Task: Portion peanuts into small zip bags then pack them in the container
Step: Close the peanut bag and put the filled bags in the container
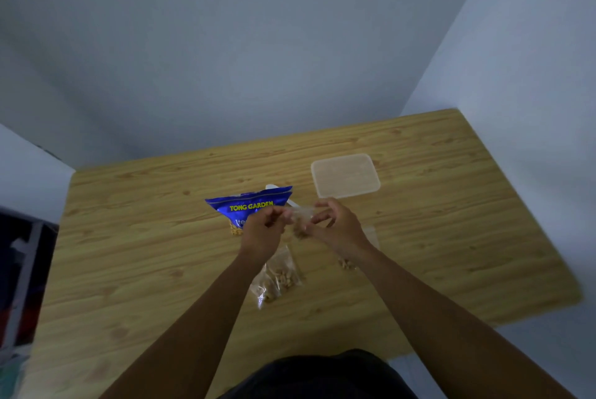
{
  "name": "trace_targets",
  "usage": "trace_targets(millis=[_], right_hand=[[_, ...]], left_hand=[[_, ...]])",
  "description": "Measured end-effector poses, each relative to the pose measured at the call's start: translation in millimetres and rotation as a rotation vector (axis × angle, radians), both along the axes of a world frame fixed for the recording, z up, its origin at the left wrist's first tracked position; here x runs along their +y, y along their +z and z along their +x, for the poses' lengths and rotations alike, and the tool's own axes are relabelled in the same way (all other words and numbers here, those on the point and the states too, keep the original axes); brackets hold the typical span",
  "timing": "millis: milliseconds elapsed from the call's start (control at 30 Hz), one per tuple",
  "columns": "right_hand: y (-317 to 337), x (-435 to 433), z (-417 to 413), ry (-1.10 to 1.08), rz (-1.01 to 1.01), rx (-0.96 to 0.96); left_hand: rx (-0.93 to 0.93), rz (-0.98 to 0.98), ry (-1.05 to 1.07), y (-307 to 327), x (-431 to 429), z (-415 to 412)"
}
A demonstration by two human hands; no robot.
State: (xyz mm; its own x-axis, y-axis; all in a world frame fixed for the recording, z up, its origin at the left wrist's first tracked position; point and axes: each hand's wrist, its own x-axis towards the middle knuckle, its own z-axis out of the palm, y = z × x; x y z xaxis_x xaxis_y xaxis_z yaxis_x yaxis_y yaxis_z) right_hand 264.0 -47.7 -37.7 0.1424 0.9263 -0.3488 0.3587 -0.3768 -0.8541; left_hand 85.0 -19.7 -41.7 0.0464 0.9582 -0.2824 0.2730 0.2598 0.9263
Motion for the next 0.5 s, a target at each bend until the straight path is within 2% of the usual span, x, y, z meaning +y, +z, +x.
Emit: trace_targets(millis=[133, 267, 433, 500], right_hand=[[5.0, 3.7, -4.2, 0.072, 0.103, -0.011], [5.3, 7.1, -5.6, 0.051, 0.214, -0.006], [6.3, 9.8, -5.9, -0.002, 0.234, 0.033], [6.1, 11.3, -6.8, 0.005, 0.246, -0.007]], left_hand=[[0.062, 0.057, -0.068, 4.0, -1.5, -0.5], [0.086, 0.072, -0.098, 9.6, -0.5, 2.2], [0.129, 0.102, -0.093, 12.2, 1.4, 3.5], [0.144, 0.125, -0.103, 13.4, 0.8, 4.8]])
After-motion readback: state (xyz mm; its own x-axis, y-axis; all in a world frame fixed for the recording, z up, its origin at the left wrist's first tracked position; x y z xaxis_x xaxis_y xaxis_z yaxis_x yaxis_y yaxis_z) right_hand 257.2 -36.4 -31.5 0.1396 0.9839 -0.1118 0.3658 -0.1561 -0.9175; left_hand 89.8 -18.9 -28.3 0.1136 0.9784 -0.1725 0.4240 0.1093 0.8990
